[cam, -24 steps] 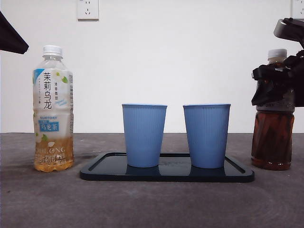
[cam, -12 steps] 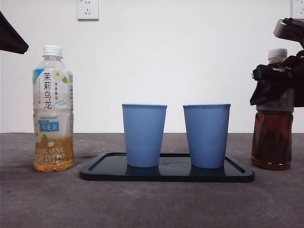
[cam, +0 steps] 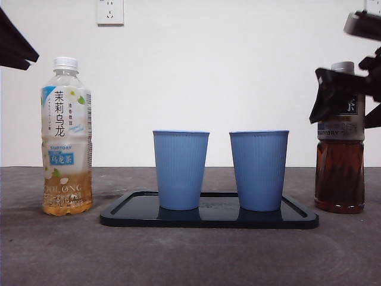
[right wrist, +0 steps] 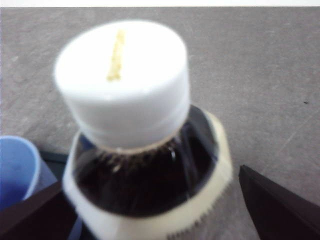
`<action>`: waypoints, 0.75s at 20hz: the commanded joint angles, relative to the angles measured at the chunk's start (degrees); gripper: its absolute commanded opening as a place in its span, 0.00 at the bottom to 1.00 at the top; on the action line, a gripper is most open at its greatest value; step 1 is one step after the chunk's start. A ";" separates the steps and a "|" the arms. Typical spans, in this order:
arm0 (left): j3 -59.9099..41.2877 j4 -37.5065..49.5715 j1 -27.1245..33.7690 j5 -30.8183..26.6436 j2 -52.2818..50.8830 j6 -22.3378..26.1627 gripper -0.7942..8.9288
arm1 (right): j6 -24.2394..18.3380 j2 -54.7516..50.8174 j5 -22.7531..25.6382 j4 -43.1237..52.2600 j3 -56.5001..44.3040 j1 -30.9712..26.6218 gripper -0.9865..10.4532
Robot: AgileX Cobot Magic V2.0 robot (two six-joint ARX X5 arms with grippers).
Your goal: Pour the drink into the cup
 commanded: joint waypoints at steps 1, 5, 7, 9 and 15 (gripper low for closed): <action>0.72 0.59 -0.26 0.31 0.37 0.68 0.34 | 0.11 -3.61 -0.17 -5.95 2.16 0.15 0.51; 0.72 -0.37 -0.26 0.31 0.44 0.68 0.34 | 1.14 -10.73 -0.15 -18.45 4.35 0.15 0.51; 0.72 -1.38 -0.26 0.28 0.70 0.66 0.40 | 2.23 -14.80 -0.17 -26.69 6.14 0.15 0.51; 0.66 -2.29 -0.26 0.24 1.33 0.66 0.54 | 3.39 -20.24 -0.76 -37.29 8.70 0.22 0.51; -0.17 1.20 -0.94 -6.19 7.67 0.17 0.87 | 3.67 -34.84 -6.08 -57.24 14.86 0.26 0.51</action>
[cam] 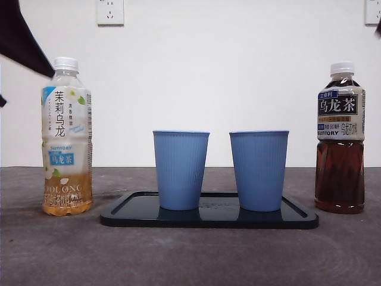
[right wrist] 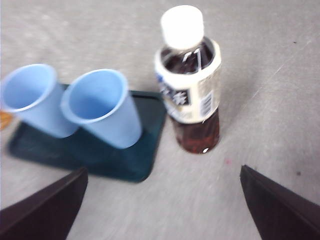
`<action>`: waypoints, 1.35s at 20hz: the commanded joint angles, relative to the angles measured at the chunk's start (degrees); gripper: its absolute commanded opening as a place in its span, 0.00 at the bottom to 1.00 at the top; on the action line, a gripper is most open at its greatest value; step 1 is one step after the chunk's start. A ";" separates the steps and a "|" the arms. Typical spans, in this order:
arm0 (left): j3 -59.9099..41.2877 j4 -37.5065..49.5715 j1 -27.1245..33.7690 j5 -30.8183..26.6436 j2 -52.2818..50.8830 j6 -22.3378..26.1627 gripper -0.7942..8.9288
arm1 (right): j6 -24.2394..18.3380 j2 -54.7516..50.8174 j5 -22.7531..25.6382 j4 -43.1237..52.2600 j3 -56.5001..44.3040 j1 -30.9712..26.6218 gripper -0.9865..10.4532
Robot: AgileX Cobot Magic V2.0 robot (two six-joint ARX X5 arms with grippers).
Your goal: Pour the drink into the cup
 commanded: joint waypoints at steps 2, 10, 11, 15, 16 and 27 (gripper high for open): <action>-0.63 6.14 -0.39 -0.39 5.42 -0.72 0.89 | 2.03 -5.40 -4.17 -4.28 3.04 0.20 0.51; -0.63 22.29 -0.39 -0.87 20.65 -0.66 0.89 | 4.37 -9.70 -12.37 -11.02 3.56 0.20 0.51; -0.63 24.76 -0.39 -0.98 22.47 -0.52 0.89 | 4.39 -9.73 -12.37 -11.34 3.56 0.20 0.51; -0.63 32.68 -0.39 -0.98 28.52 -0.50 0.81 | 4.79 -9.73 -12.35 -11.54 3.56 0.20 0.51; -0.63 34.36 -0.39 -0.98 29.44 -0.50 0.75 | 4.81 -9.73 -12.35 -11.54 3.56 0.20 0.51; 2.08 34.99 -0.63 -3.23 28.79 -0.35 0.29 | 4.81 -9.73 -11.13 -10.19 3.56 0.17 0.51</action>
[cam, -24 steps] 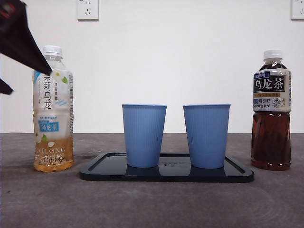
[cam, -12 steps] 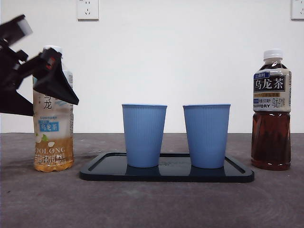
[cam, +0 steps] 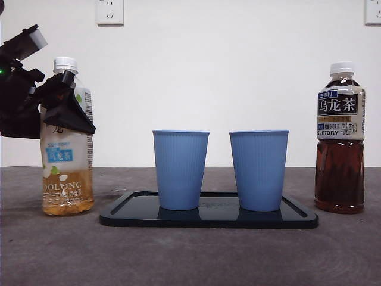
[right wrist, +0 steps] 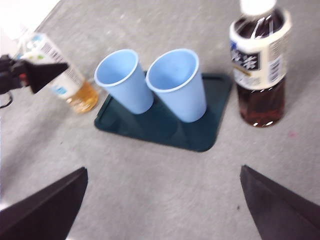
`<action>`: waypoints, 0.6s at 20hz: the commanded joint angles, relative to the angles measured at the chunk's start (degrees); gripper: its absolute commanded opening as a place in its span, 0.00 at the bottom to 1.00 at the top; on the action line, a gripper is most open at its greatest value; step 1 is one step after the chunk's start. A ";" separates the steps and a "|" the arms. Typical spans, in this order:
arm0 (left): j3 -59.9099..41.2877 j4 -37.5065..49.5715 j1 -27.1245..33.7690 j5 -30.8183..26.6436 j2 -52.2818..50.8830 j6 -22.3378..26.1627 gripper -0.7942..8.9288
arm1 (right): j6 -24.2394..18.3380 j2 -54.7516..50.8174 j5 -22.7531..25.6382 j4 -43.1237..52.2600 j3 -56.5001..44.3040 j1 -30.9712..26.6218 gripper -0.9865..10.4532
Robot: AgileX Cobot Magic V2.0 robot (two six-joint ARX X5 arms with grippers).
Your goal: Pour the drink into the cup
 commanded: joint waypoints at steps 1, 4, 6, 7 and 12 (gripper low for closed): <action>4.63 -8.28 -1.11 -4.31 -2.82 2.23 0.30 | 0.59 0.04 0.11 2.25 0.61 0.13 0.51; 10.93 -22.27 -4.28 -11.34 -5.40 8.48 0.30 | 0.59 0.04 0.46 5.20 0.61 0.13 0.51; 15.45 -29.33 -8.20 -16.46 -5.29 11.98 0.30 | 0.55 0.04 0.57 6.95 0.61 0.13 0.51; 17.57 -32.15 -10.86 -19.78 -4.76 14.03 0.30 | 0.57 0.04 1.22 7.54 0.61 0.13 0.51; 26.80 -43.28 -22.05 -39.45 0.55 20.46 0.30 | 0.55 0.04 1.70 7.63 0.61 0.13 0.51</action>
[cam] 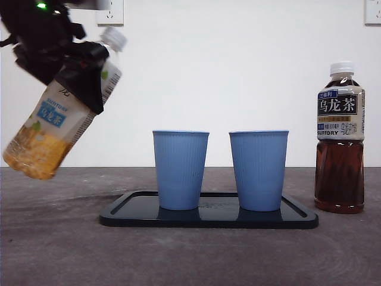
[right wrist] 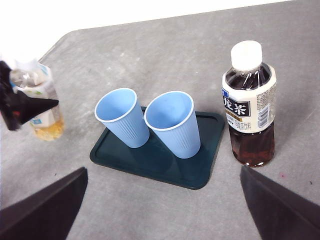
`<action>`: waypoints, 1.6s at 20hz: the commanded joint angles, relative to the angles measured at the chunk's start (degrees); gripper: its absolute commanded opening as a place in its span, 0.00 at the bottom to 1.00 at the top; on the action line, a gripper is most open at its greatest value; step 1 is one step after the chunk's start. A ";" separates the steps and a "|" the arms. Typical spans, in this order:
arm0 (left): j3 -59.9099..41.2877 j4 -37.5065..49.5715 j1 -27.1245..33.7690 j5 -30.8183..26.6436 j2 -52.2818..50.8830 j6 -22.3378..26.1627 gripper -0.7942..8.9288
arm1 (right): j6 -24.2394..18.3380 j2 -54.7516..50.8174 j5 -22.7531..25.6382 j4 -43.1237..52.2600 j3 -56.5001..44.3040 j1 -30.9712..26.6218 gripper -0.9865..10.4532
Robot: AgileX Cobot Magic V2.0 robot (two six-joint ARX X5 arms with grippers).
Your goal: Pour the drink into the cup
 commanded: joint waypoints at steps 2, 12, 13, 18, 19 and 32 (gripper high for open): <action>7.67 -5.07 -3.80 -8.74 5.05 4.44 0.30 | 0.55 0.04 0.07 0.52 0.61 0.13 0.51; 20.24 -17.38 -10.14 -25.42 19.08 11.06 0.30 | 0.33 0.00 0.09 0.52 0.61 0.13 0.51; 20.24 -17.35 -10.73 -27.34 19.91 11.87 0.30 | 0.33 0.00 0.09 0.50 0.61 0.15 0.51; 20.24 -17.97 -12.26 -34.69 22.38 15.30 0.30 | 0.35 -0.02 0.07 0.48 0.59 0.13 0.51; 20.24 -18.03 -12.50 -36.02 22.82 16.50 0.30 | 0.35 -0.02 0.07 0.50 0.59 0.13 0.51; 20.24 -15.78 -14.97 -44.13 24.50 26.43 0.27 | 0.33 -0.02 0.07 0.50 0.57 0.13 0.51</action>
